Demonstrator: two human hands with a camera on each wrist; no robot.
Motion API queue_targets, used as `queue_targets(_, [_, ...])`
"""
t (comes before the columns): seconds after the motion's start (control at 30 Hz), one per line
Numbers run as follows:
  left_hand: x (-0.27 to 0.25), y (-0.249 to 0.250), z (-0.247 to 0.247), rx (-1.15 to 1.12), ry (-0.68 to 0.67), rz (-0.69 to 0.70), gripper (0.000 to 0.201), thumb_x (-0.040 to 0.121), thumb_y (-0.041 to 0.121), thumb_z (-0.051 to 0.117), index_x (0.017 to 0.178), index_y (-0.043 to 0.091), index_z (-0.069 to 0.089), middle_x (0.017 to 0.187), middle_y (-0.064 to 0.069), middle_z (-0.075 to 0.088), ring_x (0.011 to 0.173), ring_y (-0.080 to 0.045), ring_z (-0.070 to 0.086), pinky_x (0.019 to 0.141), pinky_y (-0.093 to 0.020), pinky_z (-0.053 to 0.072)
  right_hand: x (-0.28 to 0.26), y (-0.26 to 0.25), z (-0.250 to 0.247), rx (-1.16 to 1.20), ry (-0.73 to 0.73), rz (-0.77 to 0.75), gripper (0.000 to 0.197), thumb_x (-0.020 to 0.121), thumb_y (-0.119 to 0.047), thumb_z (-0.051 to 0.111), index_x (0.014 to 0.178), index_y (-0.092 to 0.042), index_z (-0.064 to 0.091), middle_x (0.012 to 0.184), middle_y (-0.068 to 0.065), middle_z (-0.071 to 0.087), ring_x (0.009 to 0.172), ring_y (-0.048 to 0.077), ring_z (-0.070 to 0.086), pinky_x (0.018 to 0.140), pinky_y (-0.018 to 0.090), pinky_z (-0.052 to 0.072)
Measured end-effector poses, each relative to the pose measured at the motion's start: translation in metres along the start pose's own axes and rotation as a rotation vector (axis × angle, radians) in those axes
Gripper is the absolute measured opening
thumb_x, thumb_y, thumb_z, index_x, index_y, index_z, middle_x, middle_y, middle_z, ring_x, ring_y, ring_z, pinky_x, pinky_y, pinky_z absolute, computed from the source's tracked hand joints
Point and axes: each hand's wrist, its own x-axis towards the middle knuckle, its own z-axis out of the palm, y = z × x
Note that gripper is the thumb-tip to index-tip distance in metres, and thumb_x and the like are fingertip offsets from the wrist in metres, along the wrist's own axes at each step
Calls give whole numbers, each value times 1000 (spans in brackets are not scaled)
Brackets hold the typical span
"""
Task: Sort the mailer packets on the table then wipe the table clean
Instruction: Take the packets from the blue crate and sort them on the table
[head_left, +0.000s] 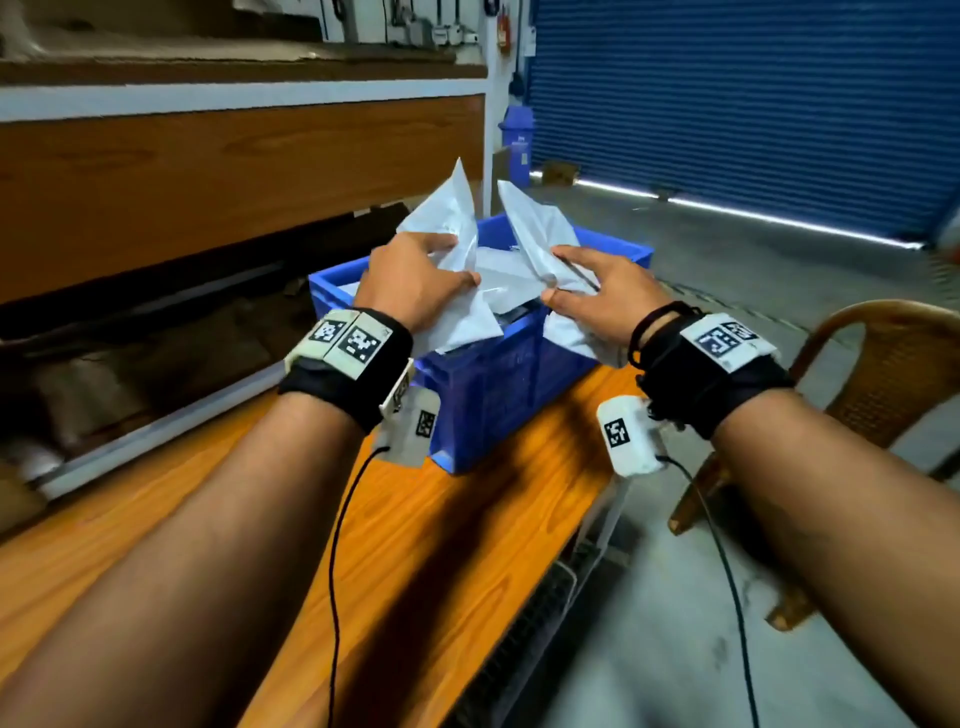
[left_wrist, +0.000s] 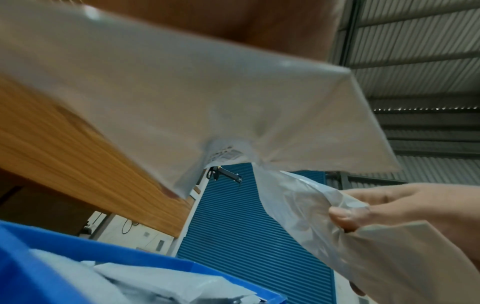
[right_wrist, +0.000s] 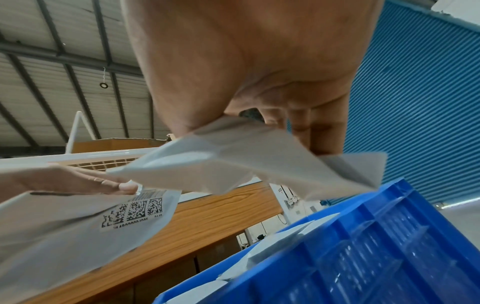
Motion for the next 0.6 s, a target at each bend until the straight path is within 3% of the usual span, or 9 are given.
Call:
queue_targets(0.17, [63,30,42,-10,9,9,53,81,37,72,130,21,59,137,0,55,126,-15,51,94,-20,38,68,51,-22,-90,-86,-35,69,85,-47,65,146,-38,34,149,-2,41,140,21,33,115,32,26])
queue_targets(0.37, [143,62,95,54,12,-77,55,81,38,73,131,19,59,136,-4,56,121,-19,54,94,-22,39,159,102,-57,-217,-215,-56,67,84,-52,64,144,-40,37,151,5,39,138,23,36,112,30,29])
queue_targets(0.6, [209,67,128,199,-11,-193,57,83,40,70,133,18,57,139,-5,53,123,-23,52,88,-22,38,261,103,-68,-356,-368,-172,62,88,-45,64,144,-36,39,144,2,48,126,23,49,90,21,33])
